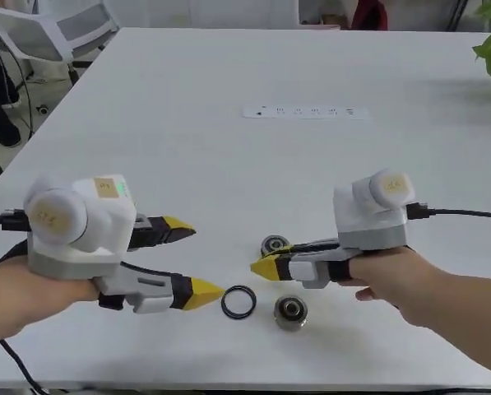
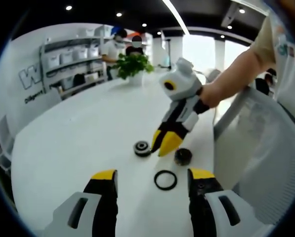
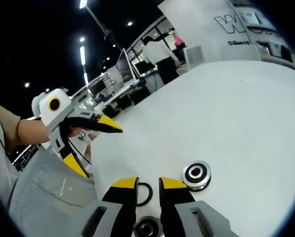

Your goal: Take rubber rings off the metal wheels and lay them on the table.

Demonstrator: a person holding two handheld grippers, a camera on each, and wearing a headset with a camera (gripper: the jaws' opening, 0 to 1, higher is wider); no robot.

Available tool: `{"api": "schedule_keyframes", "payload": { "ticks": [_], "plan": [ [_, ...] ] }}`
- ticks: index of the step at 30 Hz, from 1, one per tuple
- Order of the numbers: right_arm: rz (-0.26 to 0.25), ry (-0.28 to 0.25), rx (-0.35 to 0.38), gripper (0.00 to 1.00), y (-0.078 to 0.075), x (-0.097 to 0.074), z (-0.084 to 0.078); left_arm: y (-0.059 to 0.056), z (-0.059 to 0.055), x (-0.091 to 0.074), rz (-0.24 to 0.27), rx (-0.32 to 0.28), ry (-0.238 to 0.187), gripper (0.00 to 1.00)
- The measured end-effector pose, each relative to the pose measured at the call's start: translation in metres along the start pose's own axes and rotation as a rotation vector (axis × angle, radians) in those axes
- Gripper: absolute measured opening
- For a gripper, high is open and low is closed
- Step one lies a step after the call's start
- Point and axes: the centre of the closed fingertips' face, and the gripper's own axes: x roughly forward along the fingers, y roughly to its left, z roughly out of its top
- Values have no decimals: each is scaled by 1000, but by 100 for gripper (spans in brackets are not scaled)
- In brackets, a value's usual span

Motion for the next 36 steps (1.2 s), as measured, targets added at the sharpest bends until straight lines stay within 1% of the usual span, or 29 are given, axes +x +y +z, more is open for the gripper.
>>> {"api": "schedule_keyframes", "payload": {
  "ticks": [3, 7, 12, 17, 20, 23, 25, 30, 32, 36],
  "plan": [
    [-7, -17, -12, 14, -2, -3, 4, 2, 2, 3, 0, 2, -2, 58],
    [-29, -43, -30, 17, -9, -9, 9, 5, 4, 6, 1, -2, -2, 58],
    [-49, -54, -50, 18, -16, -14, 11, 11, 6, 10, 7, -13, -6, 58],
    [-76, -52, -80, 19, -25, -18, 10, 17, 8, 14, 14, -18, -6, 57],
    [-85, -52, -88, 19, -28, -19, 9, 20, 9, 17, 15, -18, -6, 57],
    [-93, -55, -110, 18, -31, -21, 9, 22, 9, 20, 17, -15, -2, 57],
    [-104, -52, -125, 20, -34, -22, 8, 24, 9, 22, 17, -17, 0, 57],
    [-128, -50, -150, 20, -43, -24, 5, 25, 10, 28, 14, -14, 4, 56],
    [-133, -43, -151, 20, -45, -24, 3, 26, 10, 31, 11, -16, 5, 56],
    [-145, -31, -177, 20, -50, -24, 1, 27, 10, 35, 10, -16, 7, 55]
  ]
}}
